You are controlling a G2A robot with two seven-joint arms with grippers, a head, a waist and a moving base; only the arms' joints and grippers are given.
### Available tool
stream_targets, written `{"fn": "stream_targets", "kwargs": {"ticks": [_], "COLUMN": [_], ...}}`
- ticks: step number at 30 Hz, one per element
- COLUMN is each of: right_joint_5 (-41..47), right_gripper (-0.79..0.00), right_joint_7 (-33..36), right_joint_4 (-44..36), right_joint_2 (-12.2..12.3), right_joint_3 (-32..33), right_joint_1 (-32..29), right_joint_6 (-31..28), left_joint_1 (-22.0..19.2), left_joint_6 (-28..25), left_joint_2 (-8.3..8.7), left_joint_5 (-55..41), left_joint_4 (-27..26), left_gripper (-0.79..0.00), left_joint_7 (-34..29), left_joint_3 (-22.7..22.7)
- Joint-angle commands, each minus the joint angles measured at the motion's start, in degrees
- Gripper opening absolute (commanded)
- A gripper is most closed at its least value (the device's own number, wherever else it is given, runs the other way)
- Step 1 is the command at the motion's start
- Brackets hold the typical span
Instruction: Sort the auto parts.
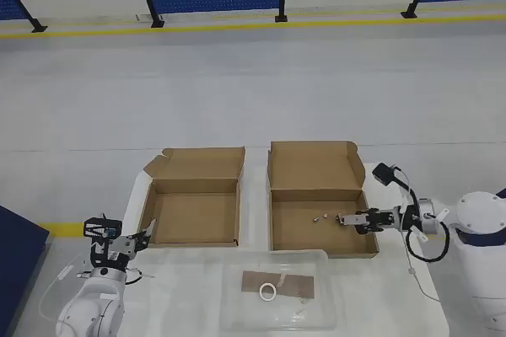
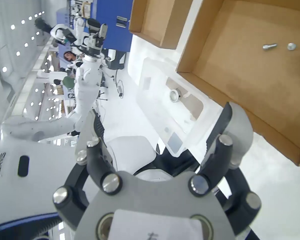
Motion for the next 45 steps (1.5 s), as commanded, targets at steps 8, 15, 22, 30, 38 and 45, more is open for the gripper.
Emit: {"fn": "stream_targets", "kwargs": {"ticks": [8,15,22,30,38,45], "right_joint_5": [13.2,14.7,14.7,14.7,14.7,14.7], "right_gripper": [0.000,0.000,0.000,0.000,0.000,0.000], "right_joint_7": [0.3,0.3,0.3,0.3,0.3,0.3], "right_joint_4": [1.1,1.3,1.3,1.3,1.3,1.3], "right_joint_2": [2.4,3.0,3.0,3.0,3.0,3.0], "right_joint_3": [0.0,-0.6,-0.6,-0.6,-0.6,-0.6], "right_joint_1": [-5.6,-6.3,-6.3,-6.3,-6.3,-6.3], "right_joint_6": [-8.7,-10.4,-10.4,-10.4,-10.4,-10.4], "left_joint_1": [0.0,0.0,0.0,0.0,0.3,1.3], "left_joint_6": [0.0,0.0,0.0,0.0,-5.0,-9.9], "left_joint_2": [0.00,0.00,0.00,0.00,0.57,0.91], "left_joint_5": [0.0,0.0,0.0,0.0,5.6,7.4], "left_joint_4": [0.0,0.0,0.0,0.0,-7.0,-11.4], "left_gripper": [0.000,0.000,0.000,0.000,0.000,0.000], "left_joint_7": [0.0,0.0,0.0,0.0,-11.4,-18.5], "left_joint_3": [0.0,0.0,0.0,0.0,-0.7,-0.5]}}
